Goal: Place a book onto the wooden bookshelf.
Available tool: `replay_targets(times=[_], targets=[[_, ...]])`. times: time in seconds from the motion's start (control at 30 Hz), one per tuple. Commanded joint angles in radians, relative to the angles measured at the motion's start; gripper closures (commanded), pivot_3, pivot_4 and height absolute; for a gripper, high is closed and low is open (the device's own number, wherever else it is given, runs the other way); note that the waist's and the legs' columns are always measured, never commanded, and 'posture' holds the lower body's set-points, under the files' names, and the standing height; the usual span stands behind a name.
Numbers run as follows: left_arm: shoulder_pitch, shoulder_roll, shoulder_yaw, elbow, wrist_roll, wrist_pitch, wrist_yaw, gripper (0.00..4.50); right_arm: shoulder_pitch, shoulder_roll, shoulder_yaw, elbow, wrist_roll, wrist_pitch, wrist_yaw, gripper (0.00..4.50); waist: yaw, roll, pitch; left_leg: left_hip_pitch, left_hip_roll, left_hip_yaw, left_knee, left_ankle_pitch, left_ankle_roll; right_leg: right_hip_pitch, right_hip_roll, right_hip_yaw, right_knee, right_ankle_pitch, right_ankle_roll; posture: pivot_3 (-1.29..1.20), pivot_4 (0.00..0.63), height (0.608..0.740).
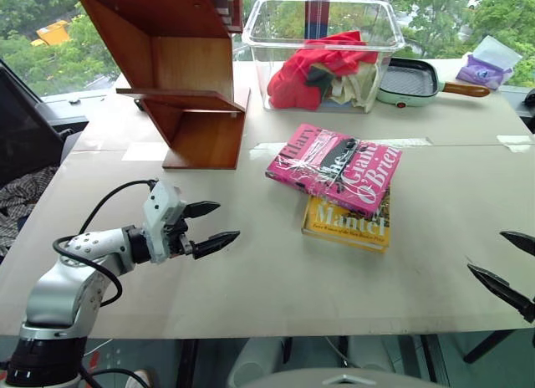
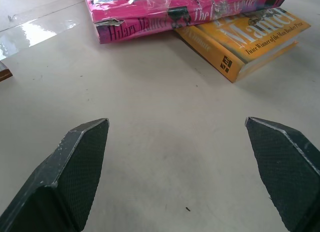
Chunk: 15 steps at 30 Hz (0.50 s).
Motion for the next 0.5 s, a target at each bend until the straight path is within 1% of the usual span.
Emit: replay_targets(times=[0.03, 0.17, 0.23, 0.3, 0.33, 0.4, 0.47, 0.5], targets=[[-0.043, -0.001, 0.008, -0.013, -0.018, -0.001, 0.005, 0.00, -0.014, 0.009, -0.005, -0.018, 0.001, -0.036, -0.002, 0.05, 0.000, 0.000, 0.000, 0.000, 0.000, 0.000, 0.000, 0.000, 0.000, 0.000, 0.000, 0.000, 0.000, 0.000, 0.000, 0.00, 0.150, 0.723], [-0.136, -0.045, -0.021, 0.015, -0.004, -0.010, 0.046, 0.00, -0.075, 0.029, 0.037, -0.057, 0.034, -0.041, -0.040, 0.05, 0.002, 0.000, 0.000, 0.000, 0.000, 0.000, 0.000, 0.000, 0.000, 0.000, 0.000, 0.000, 0.000, 0.000, 0.000, 0.00, 0.150, 0.723], [-0.177, -0.087, -0.016, -0.003, -0.056, 0.048, 0.093, 0.00, -0.100, 0.038, 0.051, -0.083, 0.081, -0.025, -0.047, 0.05, 0.000, 0.000, 0.000, 0.000, 0.000, 0.000, 0.000, 0.000, 0.000, 0.000, 0.000, 0.000, 0.000, 0.000, 0.000, 0.00, 0.150, 0.723], [-0.222, -0.143, 0.008, -0.018, -0.163, 0.195, 0.193, 0.00, -0.105, 0.039, 0.065, -0.116, 0.121, -0.018, -0.033, 0.05, 0.000, 0.000, 0.000, 0.000, 0.000, 0.000, 0.000, 0.000, 0.000, 0.000, 0.000, 0.000, 0.000, 0.000, 0.000, 0.00, 0.150, 0.723], [-0.242, -0.160, 0.017, -0.023, -0.207, 0.288, 0.255, 0.00, -0.101, 0.040, 0.074, -0.133, 0.111, -0.045, -0.016, 0.05, 0.000, 0.000, 0.000, 0.000, 0.000, 0.000, 0.000, 0.000, 0.000, 0.000, 0.000, 0.000, 0.000, 0.000, 0.000, 0.00, 0.150, 0.723], [-0.293, -0.233, 0.058, 0.007, -0.376, 0.500, 0.414, 0.00, -0.100, 0.047, 0.100, -0.161, 0.095, -0.103, 0.016, 0.05, 0.000, -0.001, 0.000, -0.001, 0.000, -0.001, 0.001, 0.000, 0.000, 0.000, 0.000, -0.001, 0.000, 0.000, 0.000, 0.00, 0.150, 0.723], [-0.334, -0.330, 0.100, 0.059, -0.532, 0.631, 0.587, 0.00, -0.104, 0.042, 0.126, -0.183, 0.104, -0.115, 0.031, 0.05, -0.001, -0.001, -0.001, -0.001, 0.000, -0.001, 0.001, 0.000, 0.000, 0.000, 0.000, -0.001, 0.000, 0.000, 0.000, 0.00, 0.150, 0.723], [-0.354, -0.388, 0.131, 0.110, -0.617, 0.678, 0.711, 0.00, -0.106, 0.038, 0.137, -0.191, 0.105, -0.116, 0.031, 0.05, -0.001, -0.001, -0.001, -0.001, 0.000, -0.001, 0.002, 0.000, 0.000, 0.000, 0.000, -0.001, 0.000, 0.000, 0.000, 0.00, 0.150, 0.723]])
